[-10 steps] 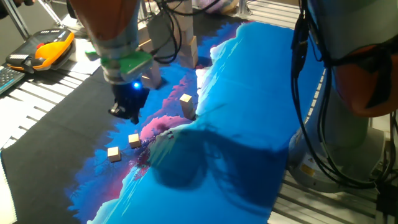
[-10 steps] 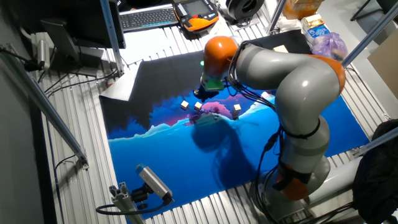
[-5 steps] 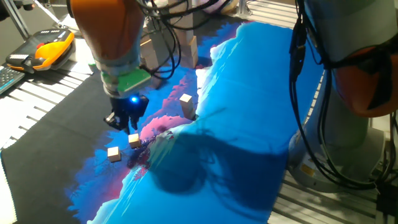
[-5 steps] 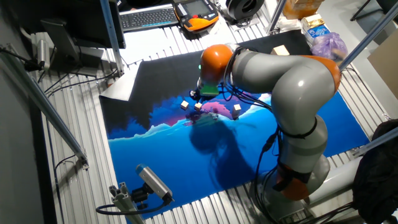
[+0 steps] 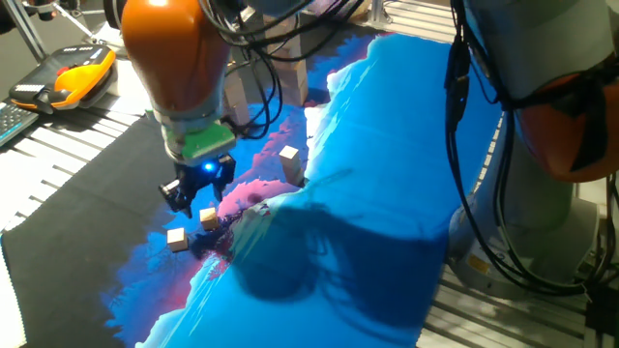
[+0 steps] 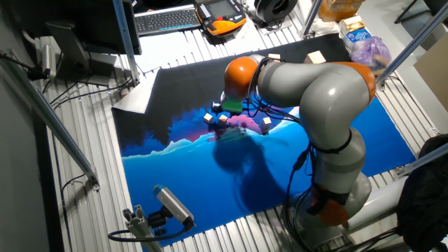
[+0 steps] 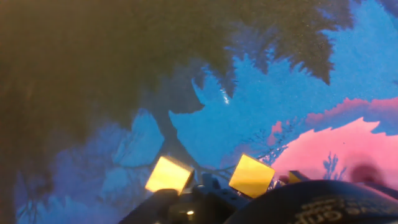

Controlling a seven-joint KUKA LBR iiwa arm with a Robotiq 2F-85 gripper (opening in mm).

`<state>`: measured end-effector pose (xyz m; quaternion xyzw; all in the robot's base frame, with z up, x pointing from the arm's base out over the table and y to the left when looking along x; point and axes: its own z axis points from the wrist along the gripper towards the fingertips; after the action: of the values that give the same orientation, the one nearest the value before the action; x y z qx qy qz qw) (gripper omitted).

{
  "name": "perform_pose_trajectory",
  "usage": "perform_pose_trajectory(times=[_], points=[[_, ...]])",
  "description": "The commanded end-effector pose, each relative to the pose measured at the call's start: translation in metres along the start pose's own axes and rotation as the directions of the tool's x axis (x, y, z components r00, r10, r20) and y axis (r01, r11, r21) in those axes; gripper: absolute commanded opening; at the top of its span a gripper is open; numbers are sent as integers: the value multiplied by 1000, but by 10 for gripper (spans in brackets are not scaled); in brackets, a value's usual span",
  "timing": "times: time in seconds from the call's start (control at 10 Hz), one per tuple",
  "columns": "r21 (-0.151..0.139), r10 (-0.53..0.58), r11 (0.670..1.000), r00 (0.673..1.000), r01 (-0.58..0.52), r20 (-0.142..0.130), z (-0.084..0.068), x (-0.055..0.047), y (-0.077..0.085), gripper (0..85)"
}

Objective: Stack the blocks in a vertical line of five

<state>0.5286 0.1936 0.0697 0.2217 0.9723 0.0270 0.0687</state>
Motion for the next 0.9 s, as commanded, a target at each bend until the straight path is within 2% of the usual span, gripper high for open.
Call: perform_pose_trajectory(times=[0.0, 0.1, 0.2, 0.4, 0.5, 0.8], points=[[13, 23, 1000, 999, -23, 26, 3, 2, -2, 680], [17, 41, 999, 998, -42, 49, 6, 3, -6, 680], [9, 58, 998, 996, -59, 62, 8, 3, -8, 680], [3, 96, 995, 993, -97, 68, 11, 2, -8, 680], [4, 105, 994, 992, -105, 71, 12, 2, -7, 510], [12, 147, 989, 987, -148, 71, 9, 4, 3, 510]])
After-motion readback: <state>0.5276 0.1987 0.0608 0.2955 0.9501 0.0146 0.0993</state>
